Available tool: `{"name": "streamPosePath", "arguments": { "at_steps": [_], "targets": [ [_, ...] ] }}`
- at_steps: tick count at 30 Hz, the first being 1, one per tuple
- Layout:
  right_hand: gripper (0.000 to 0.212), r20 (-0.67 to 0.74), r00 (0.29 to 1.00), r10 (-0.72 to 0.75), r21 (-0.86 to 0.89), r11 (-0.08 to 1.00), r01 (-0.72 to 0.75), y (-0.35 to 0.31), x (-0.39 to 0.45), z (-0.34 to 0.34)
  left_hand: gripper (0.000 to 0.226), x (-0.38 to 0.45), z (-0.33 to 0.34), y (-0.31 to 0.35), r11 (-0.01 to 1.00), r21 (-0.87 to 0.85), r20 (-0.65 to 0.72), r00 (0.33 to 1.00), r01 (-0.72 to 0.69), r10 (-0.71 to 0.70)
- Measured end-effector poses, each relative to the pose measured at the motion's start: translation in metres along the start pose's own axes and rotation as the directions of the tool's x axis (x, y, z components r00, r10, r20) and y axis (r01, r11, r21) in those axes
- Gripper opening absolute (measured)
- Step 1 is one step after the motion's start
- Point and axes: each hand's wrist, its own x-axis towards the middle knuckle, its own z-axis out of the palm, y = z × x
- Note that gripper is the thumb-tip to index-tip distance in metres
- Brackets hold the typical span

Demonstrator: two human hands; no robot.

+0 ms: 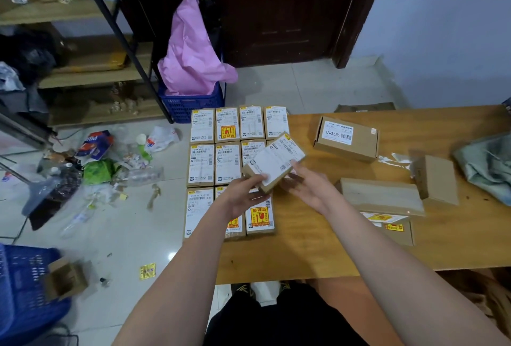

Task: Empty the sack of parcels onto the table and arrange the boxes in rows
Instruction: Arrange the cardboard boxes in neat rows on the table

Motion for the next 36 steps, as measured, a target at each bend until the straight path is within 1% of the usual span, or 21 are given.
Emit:
{"name": "streamPosePath", "arguments": {
  "at_steps": [1, 2, 4, 6, 7, 8, 9, 10, 11, 12, 13, 14, 15, 16, 19, 22, 26, 29, 31, 33, 36],
  "targets": [
    [0.033, 0.021, 1.0, 0.006, -0.022, 1.0, -0.006, 0.005, -0.001, 0.001, 0.049, -0.001, 0.003, -0.002, 0.998, 0.063, 0.015, 1.0, 0.014, -0.015],
    [0.029, 0.027, 1.0, 0.005, -0.047, 0.999, -0.003, 0.008, -0.001, 0.002, 0.049, -0.002, 0.005, -0.004, 0.991, 0.133, 0.03, 0.999, 0.022, -0.027],
    [0.029, 0.006, 1.0, -0.024, -0.067, 0.997, 0.025, 0.012, 0.0, 0.0, 0.05, -0.004, 0.006, -0.006, 0.967, 0.252, 0.063, 0.997, 0.026, -0.043],
    [0.028, -0.056, 0.996, -0.068, -0.079, 0.995, 0.064, 0.012, 0.002, -0.006, 0.048, -0.006, 0.005, -0.007, 0.927, 0.376, 0.07, 0.997, -0.006, -0.022],
    [0.027, -0.106, 0.989, -0.1, -0.126, 0.988, 0.086, 0.011, 0.002, -0.009, 0.047, -0.006, 0.005, -0.009, 0.903, 0.427, 0.038, 0.999, -0.039, 0.025],
    [0.027, -0.155, 0.978, -0.136, -0.212, 0.972, 0.101, 0.012, 0.004, -0.014, 0.045, -0.006, 0.002, -0.011, 0.872, 0.482, -0.028, 0.994, -0.081, 0.108],
    [0.03, -0.187, 0.968, -0.17, -0.312, 0.944, 0.106, 0.012, 0.004, -0.019, 0.041, -0.005, -0.001, -0.015, 0.818, 0.561, -0.105, 0.969, -0.129, 0.225],
    [0.032, -0.202, 0.959, -0.197, -0.411, 0.906, 0.1, 0.014, 0.002, -0.023, 0.036, -0.003, -0.005, -0.02, 0.708, 0.688, -0.158, 0.919, -0.16, 0.362],
    [0.034, -0.203, 0.956, -0.213, -0.487, 0.868, 0.09, 0.016, 0.0, -0.027, 0.031, 0.0, -0.011, -0.026, 0.551, 0.821, -0.156, 0.869, -0.15, 0.469],
    [0.035, -0.197, 0.955, -0.222, -0.533, 0.842, 0.086, 0.019, 0.0, -0.031, 0.03, 0.004, -0.018, -0.033, 0.394, 0.91, -0.107, 0.848, -0.127, 0.519],
    [0.036, -0.19, 0.955, -0.227, -0.558, 0.826, 0.085, 0.023, 0.0, -0.035, 0.035, 0.009, -0.024, -0.04, 0.267, 0.959, -0.055, 0.857, -0.098, 0.512],
    [0.035, -0.187, 0.956, -0.225, -0.573, 0.816, 0.08, 0.028, 0.0, -0.038, 0.042, 0.012, -0.029, -0.046, 0.176, 0.983, -0.029, 0.883, -0.061, 0.469],
    [0.035, -0.192, 0.957, -0.219, -0.592, 0.804, 0.065, 0.032, 0.001, -0.04, 0.051, 0.013, -0.031, -0.052, 0.114, 0.993, -0.025, 0.907, -0.026, 0.42],
    [0.035, -0.203, 0.957, -0.209, -0.609, 0.792, 0.044, 0.037, 0.002, -0.042, 0.058, 0.013, -0.032, -0.056, 0.079, 0.997, -0.034, 0.925, 0.005, 0.378],
    [0.035, -0.223, 0.964, -0.141, -0.627, 0.779, -0.031, 0.05, 0.009, -0.05, 0.072, 0.012, -0.03, -0.064, 0.038, 0.998, -0.055, 0.956, 0.046, 0.29],
    [0.038, -0.238, 0.966, -0.104, -0.67, 0.737, -0.086, 0.06, 0.019, -0.056, 0.081, 0.013, -0.032, -0.07, -0.025, 0.996, -0.07, 0.964, 0.08, 0.258],
    [0.041, -0.3, 0.95, -0.083, -0.67, 0.728, -0.148, 0.069, 0.035, -0.058, 0.084, 0.015, -0.035, -0.074, -0.049, 0.995, -0.073, 0.961, 0.089, 0.266],
    [0.037, -0.344, 0.935, -0.083, -0.67, 0.72, -0.183, 0.072, 0.042, -0.055, 0.084, 0.014, -0.035, -0.073, -0.071, 0.993, -0.071, 0.962, 0.093, 0.265],
    [0.036, -0.389, 0.915, -0.109, -0.675, 0.709, -0.202, 0.073, 0.045, -0.052, 0.085, 0.013, -0.034, -0.073, -0.098, 0.991, -0.067, 0.961, 0.096, 0.267],
    [0.042, -0.422, 0.898, -0.127, -0.671, 0.71, -0.215, 0.073, 0.046, -0.049, 0.085, 0.013, -0.034, -0.072, -0.123, 0.988, -0.06, 0.96, 0.097, 0.273],
    [0.052, -0.399, 0.912, -0.093, -0.669, 0.71, -0.22, 0.078, 0.054, -0.048, 0.085, 0.012, -0.034, -0.071, -0.141, 0.985, -0.059, 0.96, 0.101, 0.275]
  ]
}}
